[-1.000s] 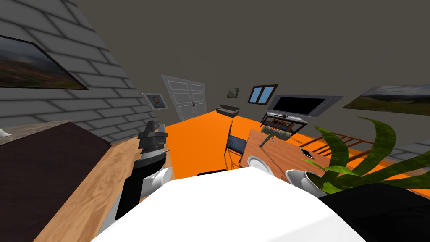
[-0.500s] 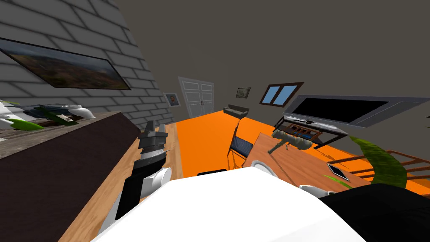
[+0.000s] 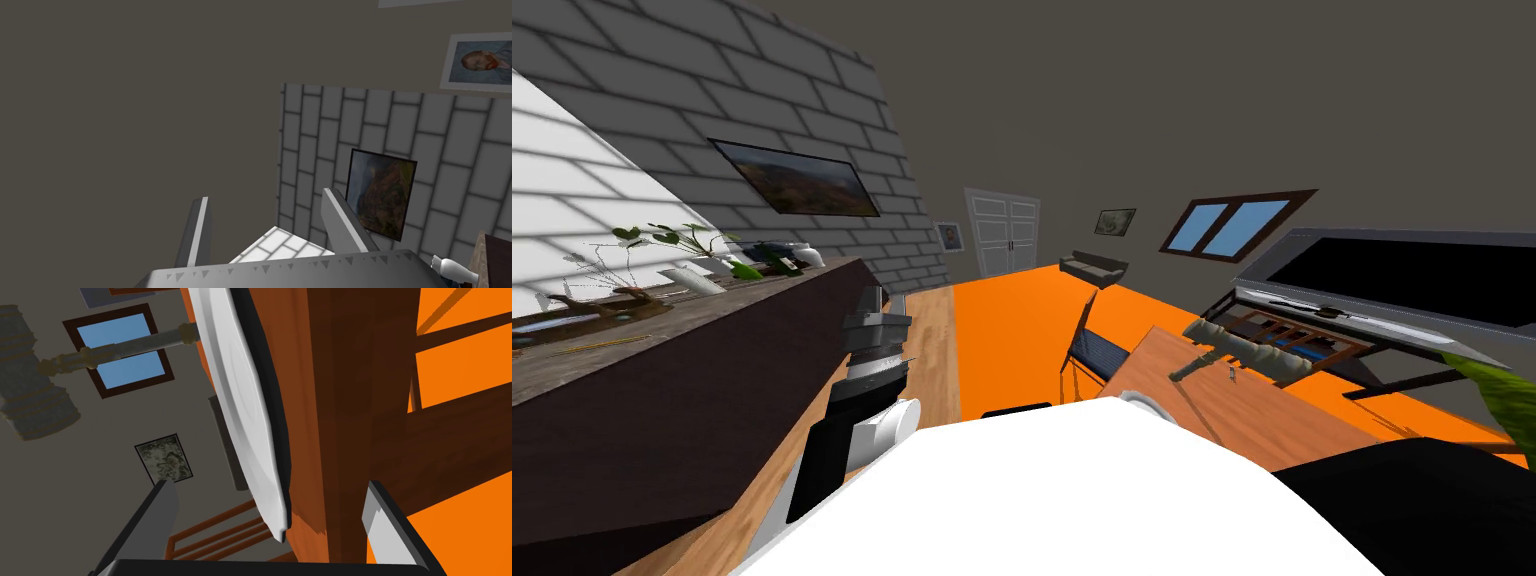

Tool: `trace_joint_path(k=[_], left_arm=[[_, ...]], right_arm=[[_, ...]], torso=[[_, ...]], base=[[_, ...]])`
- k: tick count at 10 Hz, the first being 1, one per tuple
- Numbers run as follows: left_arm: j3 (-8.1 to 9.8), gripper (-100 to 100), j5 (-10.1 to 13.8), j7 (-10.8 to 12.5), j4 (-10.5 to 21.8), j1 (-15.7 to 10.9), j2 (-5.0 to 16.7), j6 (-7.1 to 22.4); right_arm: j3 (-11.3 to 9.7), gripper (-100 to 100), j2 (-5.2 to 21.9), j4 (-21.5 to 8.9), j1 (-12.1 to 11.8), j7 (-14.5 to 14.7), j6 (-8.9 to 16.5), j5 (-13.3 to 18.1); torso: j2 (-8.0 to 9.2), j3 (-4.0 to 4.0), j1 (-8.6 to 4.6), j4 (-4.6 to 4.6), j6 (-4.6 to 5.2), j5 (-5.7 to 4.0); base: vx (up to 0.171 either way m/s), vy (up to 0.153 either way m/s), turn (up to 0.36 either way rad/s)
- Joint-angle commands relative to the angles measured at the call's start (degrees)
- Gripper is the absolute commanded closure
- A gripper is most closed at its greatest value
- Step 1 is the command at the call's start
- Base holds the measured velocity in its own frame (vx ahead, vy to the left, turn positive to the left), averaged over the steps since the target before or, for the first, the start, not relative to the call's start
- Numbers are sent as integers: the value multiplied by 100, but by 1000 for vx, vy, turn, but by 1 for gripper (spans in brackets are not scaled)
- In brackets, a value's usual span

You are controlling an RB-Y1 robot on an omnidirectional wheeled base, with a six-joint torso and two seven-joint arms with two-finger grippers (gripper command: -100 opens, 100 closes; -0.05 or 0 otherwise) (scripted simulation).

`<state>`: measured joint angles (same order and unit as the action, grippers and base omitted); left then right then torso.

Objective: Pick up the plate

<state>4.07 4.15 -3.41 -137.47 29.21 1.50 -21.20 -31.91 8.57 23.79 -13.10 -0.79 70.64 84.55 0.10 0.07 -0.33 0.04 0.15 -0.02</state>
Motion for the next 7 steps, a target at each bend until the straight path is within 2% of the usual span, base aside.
trace_joint_path(k=[1,2,3,7], left_arm=[[0,0,0,0,0,0,0,0],[0,0,0,0,0,1,0,0],[0,0,0,0,0,-1,0,0],[0,0,0,0,0,-1,0,0]], right_arm=[[114,-100,44,165,-70,94,-3,-20],[364,-100,-48,153,-51,156,-18,-52],[446,-100,-48,153,-51,156,-18,-52],[1111,-100,-234,129,-14,279,-48,-116]], torso=[[0,0,0,0,0,0],[-10,-6,-6,-4,6,3],[-3,-2,-9,-1,-3,3],[2,3,-27,4,-4,8]], base=[[-34,-3,9],[-72,-3,333],[-81,-14,279],[-92,-4,299]])
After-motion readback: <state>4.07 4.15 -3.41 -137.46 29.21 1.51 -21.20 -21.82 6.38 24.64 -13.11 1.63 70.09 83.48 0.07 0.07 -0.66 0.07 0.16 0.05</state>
